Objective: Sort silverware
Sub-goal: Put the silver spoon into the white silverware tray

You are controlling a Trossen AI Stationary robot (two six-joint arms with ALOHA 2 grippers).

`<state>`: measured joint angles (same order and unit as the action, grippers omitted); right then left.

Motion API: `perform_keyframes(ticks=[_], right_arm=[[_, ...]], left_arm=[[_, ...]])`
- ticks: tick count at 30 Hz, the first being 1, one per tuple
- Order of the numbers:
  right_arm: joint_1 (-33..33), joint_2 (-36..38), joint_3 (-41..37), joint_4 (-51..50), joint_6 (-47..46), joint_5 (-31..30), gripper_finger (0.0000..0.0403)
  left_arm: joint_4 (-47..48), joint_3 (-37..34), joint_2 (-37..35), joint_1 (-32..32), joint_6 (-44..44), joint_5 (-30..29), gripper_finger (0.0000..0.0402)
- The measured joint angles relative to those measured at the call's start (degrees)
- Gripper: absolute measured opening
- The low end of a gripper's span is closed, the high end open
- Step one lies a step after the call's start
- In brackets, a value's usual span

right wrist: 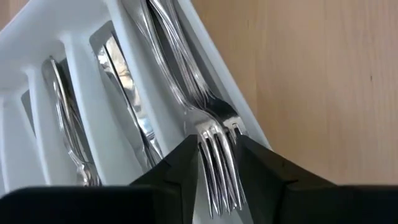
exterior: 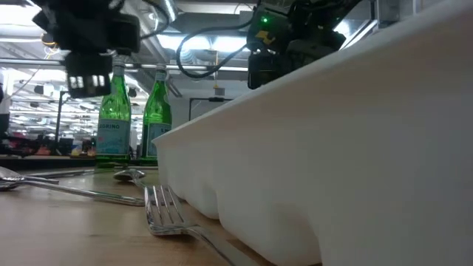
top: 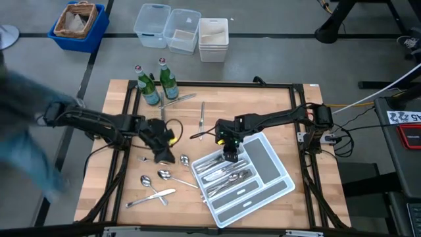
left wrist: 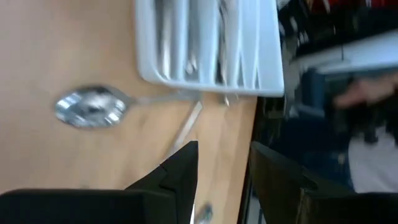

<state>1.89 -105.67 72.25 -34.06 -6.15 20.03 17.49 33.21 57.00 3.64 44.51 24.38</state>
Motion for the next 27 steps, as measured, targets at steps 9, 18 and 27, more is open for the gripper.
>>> perform_keyframes(ticks=[9, 18, 27], right_arm=[[0.0, 0.0, 0.5, -1.0, -0.1, 2.5, 0.0116], [0.0, 0.1, 8.6, -6.2, 0.0, 3.5, 0.0117], [0.0, 0.1, 17.1, -7.0, 0.0, 3.5, 0.0117]], left_arm=[[-3.2, 0.0, 4.3, 16.1, -4.9, -11.2, 0.0134], [-7.2, 0.0, 15.7, 22.4, -17.2, -19.5, 0.0134], [-7.2, 0.0, 25.2, 22.7, -21.4, -22.9, 0.0134]])
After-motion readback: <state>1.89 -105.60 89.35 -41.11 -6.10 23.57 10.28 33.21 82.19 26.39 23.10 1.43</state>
